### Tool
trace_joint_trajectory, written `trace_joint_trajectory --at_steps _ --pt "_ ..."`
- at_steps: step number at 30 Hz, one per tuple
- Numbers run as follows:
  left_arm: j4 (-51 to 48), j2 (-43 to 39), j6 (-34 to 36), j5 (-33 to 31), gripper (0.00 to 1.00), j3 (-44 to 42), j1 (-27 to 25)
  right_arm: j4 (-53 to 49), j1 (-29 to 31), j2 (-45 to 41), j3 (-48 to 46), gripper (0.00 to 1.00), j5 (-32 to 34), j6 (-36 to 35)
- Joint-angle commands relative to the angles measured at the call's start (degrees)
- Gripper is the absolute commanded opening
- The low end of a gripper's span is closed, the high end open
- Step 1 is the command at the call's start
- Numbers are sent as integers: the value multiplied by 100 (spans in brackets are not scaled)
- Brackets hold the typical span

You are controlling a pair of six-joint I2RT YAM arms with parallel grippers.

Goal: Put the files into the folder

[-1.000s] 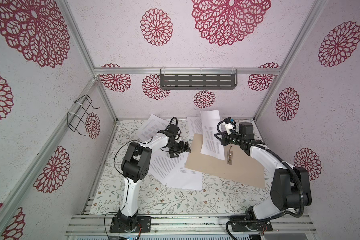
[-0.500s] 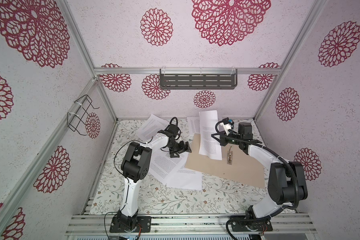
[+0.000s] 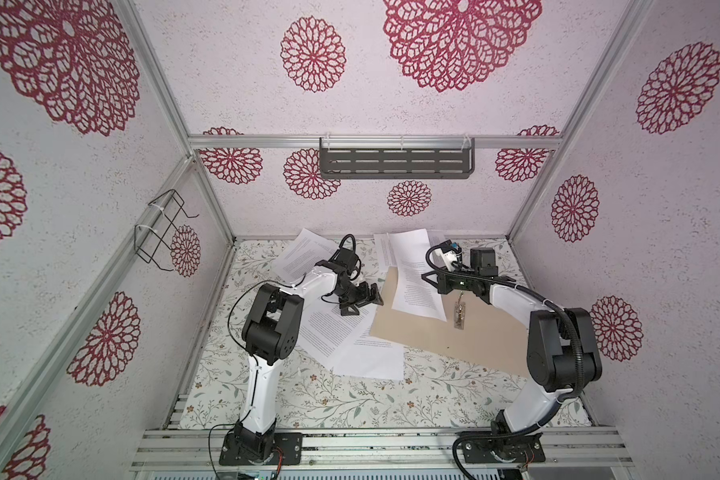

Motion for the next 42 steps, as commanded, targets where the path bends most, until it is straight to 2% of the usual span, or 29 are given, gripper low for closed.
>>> trace_joint_trajectory --at_steps 1,9,12,18,21,26,33,37,42 --pt "75 132 -10 44 98 -31 -30 -29 -46 115 164 0 285 -92" --pt "83 164 -30 85 97 -31 -36 233 27 390 237 0 293 222" --pt "93 143 -41 138 98 -46 -49 239 46 547 300 0 373 573" --pt "49 -28 -30 92 98 -167 -184 869 80 576 -51 0 545 1576" --pt "-51 -86 -3 29 100 -217 -282 783 166 533 -132 0 665 1681" --pt "-96 -279 3 -53 94 -440 -363 679 200 513 -225 0 638 1773" --pt "-91 -297 -83 -76 75 -652 -373 585 204 483 -306 0 589 1765" --pt "-67 -282 -103 -19 61 -699 -374 460 204 468 -273 0 495 1758" --pt "-107 -378 -33 -90 58 -682 -373 -17 205 518 -65 0 492 1714"
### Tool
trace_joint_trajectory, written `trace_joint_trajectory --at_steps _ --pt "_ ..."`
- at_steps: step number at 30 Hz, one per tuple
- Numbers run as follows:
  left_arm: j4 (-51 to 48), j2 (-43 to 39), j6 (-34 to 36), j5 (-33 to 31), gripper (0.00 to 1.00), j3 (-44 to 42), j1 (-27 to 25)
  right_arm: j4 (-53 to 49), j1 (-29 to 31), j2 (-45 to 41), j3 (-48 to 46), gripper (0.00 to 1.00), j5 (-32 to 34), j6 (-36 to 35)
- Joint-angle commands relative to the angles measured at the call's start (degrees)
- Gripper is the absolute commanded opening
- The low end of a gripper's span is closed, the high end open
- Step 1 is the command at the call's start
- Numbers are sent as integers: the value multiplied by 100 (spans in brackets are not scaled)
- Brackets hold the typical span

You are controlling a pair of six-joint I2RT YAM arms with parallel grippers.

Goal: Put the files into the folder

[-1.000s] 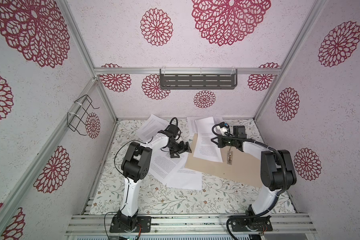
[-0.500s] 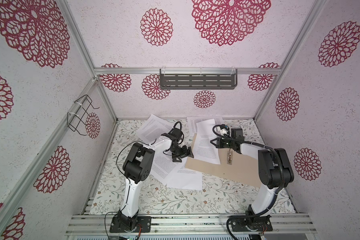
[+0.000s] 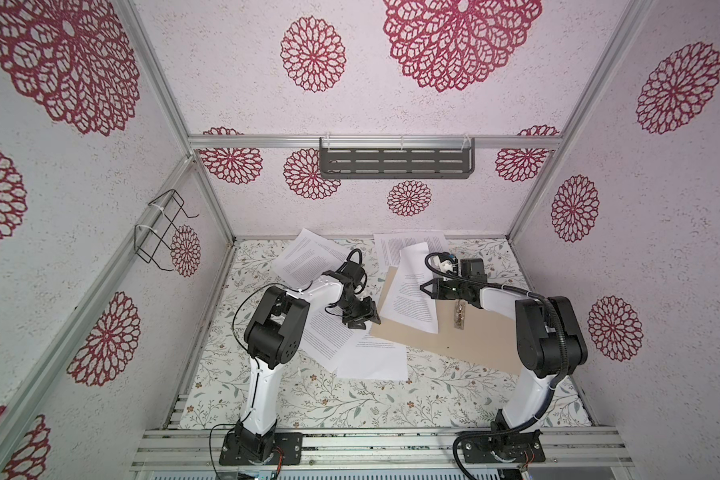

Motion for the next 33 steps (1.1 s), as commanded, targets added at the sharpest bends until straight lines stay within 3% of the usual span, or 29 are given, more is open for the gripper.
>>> trace_joint_trajectory --at_steps 1,10,16,20,33 --pt "-74 -313 76 -90 57 -35 -30 -278 25 -97 201 0 -124 5" --pt "11 -576 43 -82 42 -214 -72 -338 23 -66 210 0 -162 47" --pt "84 -578 -91 -60 20 -440 -106 -811 25 40 426 0 -68 -90" --pt "174 -634 -111 -16 12 -669 -159 -1209 59 176 610 0 -59 -263" --pt "391 -482 -202 -15 10 -865 -195 -845 113 232 340 0 -59 125"
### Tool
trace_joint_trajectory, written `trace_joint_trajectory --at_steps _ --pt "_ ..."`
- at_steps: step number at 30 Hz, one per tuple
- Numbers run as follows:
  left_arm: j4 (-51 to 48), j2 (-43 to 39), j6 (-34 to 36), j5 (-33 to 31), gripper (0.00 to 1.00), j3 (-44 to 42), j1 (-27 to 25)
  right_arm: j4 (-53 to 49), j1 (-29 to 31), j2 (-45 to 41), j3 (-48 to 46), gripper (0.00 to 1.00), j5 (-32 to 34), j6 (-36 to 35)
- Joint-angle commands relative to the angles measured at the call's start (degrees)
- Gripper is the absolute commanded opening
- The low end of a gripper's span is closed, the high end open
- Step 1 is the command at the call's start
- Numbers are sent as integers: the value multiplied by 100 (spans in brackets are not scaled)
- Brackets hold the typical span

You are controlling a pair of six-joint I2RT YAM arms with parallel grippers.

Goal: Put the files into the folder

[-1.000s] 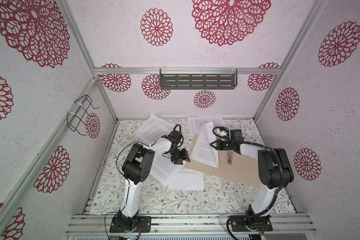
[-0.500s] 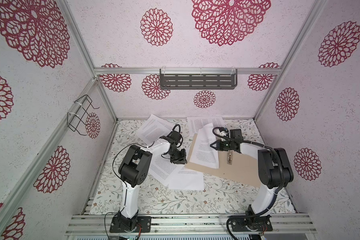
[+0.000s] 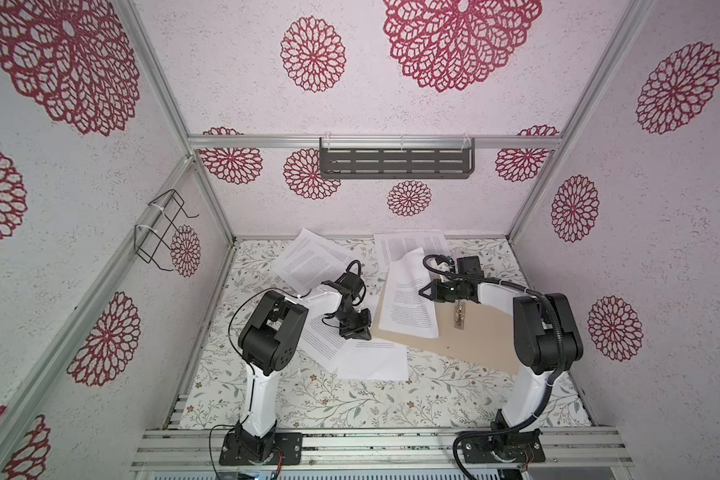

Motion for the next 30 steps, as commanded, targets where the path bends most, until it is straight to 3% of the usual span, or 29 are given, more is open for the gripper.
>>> trace_joint_trajectory --at_steps 1,8,23,30 --pt "177 -50 -31 6 10 37 -42 133 39 17 -85 0 -28 182" --pt "220 -14 11 -7 10 -50 -43 422 52 -291 -593 0 678 582" --pt "318 -28 17 21 9 -204 -50 798 227 -489 -1002 0 899 883" --pt "317 -24 15 -25 9 -250 -46 407 236 -881 -1194 16 1457 875"
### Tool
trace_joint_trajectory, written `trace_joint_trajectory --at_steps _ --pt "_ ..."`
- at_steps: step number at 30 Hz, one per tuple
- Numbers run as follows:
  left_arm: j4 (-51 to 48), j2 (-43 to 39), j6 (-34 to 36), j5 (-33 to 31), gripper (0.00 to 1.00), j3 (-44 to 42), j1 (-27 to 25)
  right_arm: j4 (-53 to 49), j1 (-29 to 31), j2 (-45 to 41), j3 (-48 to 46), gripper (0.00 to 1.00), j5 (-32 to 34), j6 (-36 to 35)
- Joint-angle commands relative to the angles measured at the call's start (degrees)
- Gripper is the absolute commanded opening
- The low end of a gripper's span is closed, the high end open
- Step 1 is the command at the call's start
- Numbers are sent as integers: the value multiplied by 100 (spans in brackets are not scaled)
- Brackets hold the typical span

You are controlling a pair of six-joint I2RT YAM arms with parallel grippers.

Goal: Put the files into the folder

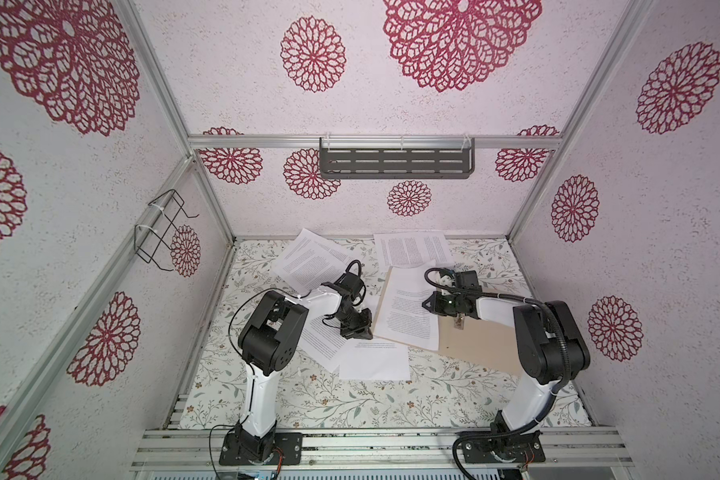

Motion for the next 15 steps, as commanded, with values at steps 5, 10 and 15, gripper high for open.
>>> trace_joint_trajectory --at_steps 5,10,15 --pt "51 -7 -7 -137 9 -159 -42 -163 40 -571 -320 19 243 196" --pt "51 14 -16 -118 8 -159 -34 -95 88 -753 -635 20 267 351" --pt "60 33 -26 -112 8 -167 -34 -44 170 -936 -925 20 345 443"
